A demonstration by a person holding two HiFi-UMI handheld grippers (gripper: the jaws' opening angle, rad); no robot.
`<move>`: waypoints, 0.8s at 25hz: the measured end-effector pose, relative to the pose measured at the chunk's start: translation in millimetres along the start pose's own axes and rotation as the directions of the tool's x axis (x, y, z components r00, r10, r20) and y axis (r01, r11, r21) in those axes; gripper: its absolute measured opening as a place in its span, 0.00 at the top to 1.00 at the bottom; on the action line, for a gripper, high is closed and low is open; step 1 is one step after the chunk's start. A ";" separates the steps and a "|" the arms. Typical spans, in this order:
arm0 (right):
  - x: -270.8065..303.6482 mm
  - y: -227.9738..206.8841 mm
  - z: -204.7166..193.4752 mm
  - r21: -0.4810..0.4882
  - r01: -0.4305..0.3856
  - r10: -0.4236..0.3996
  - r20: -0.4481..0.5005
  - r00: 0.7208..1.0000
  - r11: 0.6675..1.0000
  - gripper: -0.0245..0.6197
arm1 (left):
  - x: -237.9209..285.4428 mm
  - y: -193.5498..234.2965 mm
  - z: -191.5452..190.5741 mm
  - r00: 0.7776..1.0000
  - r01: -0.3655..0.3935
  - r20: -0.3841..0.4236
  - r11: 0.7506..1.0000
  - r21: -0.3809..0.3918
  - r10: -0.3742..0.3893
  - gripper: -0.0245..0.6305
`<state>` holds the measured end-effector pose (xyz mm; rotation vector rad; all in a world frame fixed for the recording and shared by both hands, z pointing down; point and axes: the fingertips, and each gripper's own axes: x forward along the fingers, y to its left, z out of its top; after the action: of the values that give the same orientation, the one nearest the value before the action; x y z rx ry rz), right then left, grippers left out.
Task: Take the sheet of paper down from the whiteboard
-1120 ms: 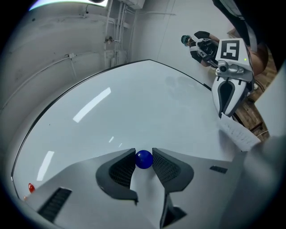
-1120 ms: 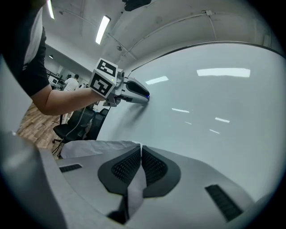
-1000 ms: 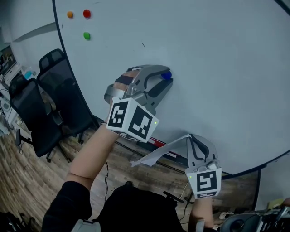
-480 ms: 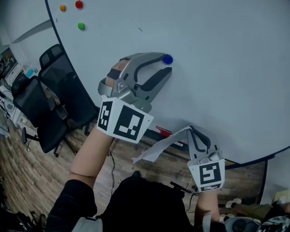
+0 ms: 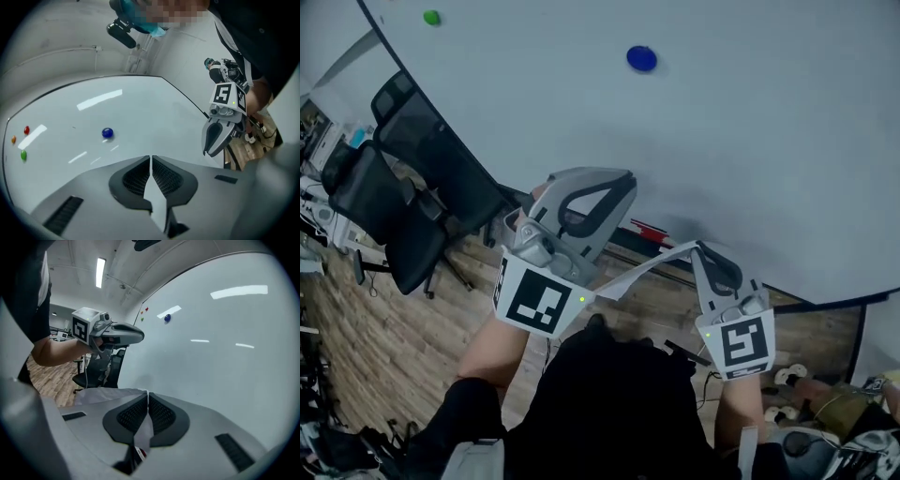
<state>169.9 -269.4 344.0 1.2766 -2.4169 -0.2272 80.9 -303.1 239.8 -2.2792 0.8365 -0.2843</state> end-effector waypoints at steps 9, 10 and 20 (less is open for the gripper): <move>3.8 15.7 -61.0 0.059 -0.067 0.073 -0.102 0.992 0.996 0.93 | -18.7 -81.9 -78.2 0.986 0.135 -0.059 0.952 -0.275 -0.157 0.94; 0.4 22.4 -68.5 0.065 -0.077 0.084 -0.112 0.990 0.995 0.93 | -27.2 -92.3 -83.3 0.984 0.149 -0.047 0.938 -0.313 -0.172 0.94; -3.2 57.2 -164.2 0.193 -0.148 0.184 -0.186 0.965 0.970 0.93 | -65.0 -176.2 -145.7 0.966 0.223 0.004 0.827 -0.517 -0.258 0.94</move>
<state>196.6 -227.5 510.7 1.0990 -2.3914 0.1626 57.1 -239.9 467.8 -2.9053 0.7140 -0.2735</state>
